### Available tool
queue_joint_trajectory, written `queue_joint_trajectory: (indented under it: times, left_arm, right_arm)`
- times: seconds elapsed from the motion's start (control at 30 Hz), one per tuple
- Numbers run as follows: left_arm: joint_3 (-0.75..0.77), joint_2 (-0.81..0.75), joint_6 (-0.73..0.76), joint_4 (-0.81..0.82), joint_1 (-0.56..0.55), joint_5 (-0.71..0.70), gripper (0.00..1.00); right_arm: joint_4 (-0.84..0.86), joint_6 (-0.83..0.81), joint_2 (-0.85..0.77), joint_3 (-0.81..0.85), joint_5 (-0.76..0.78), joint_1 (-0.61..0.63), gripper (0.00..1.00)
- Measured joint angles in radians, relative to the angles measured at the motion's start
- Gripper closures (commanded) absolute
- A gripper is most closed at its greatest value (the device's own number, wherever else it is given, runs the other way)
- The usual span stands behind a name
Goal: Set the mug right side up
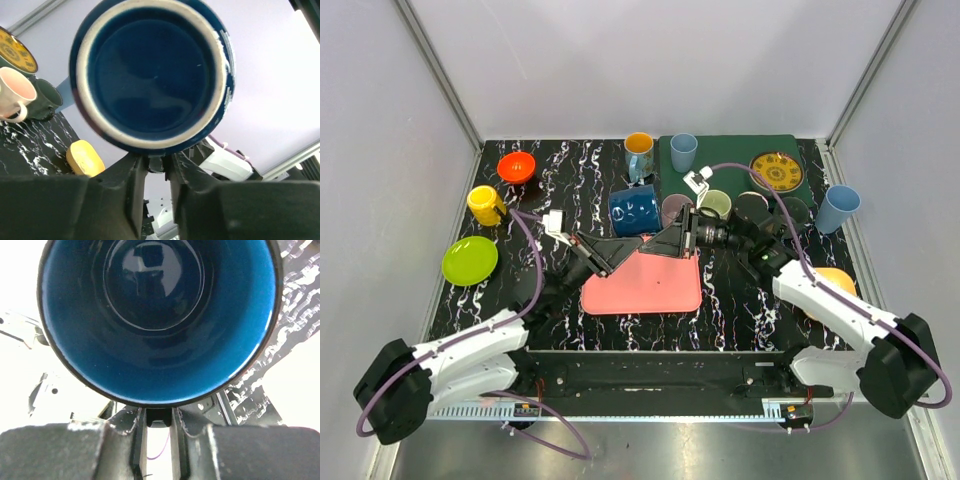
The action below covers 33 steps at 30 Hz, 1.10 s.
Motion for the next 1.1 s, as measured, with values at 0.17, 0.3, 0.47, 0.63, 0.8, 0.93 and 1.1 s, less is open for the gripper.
queue_joint_trajectory:
  times: [0.17,0.3,0.47,0.63,0.8,0.93,1.1]
  left_arm:
    - [-0.009,-0.095,0.048,-0.106,-0.030,0.002,0.29]
    - [-0.009,-0.217,0.100,-0.241,-0.040,-0.035,0.20]
    - [0.044,-0.354,0.171,-0.528,-0.040,-0.196,0.19]
    - [0.186,-0.404,0.219,-0.958,-0.040,-0.465,0.21]
    - [0.219,-0.415,0.231,-1.238,-0.039,-0.658,0.20]
    - [0.239,-0.376,0.231,-1.401,-0.039,-0.747,0.19]
    - [0.276,-0.367,0.229,-1.498,-0.039,-0.824,0.18]
  right_arm:
    - [-0.272,-0.143,-0.040,0.079,0.095,0.021,1.00]
    - [-0.439,-0.250,-0.043,0.156,0.222,0.016,1.00]
    - [-0.669,-0.345,-0.004,0.256,0.389,0.011,1.00]
    - [-0.836,-0.436,0.180,0.437,0.540,0.013,1.00]
    - [-0.970,-0.495,0.390,0.588,0.665,0.020,1.00]
    - [-1.041,-0.531,0.568,0.731,0.749,0.045,1.00]
    - [-1.098,-0.554,0.738,0.870,0.810,0.082,1.00]
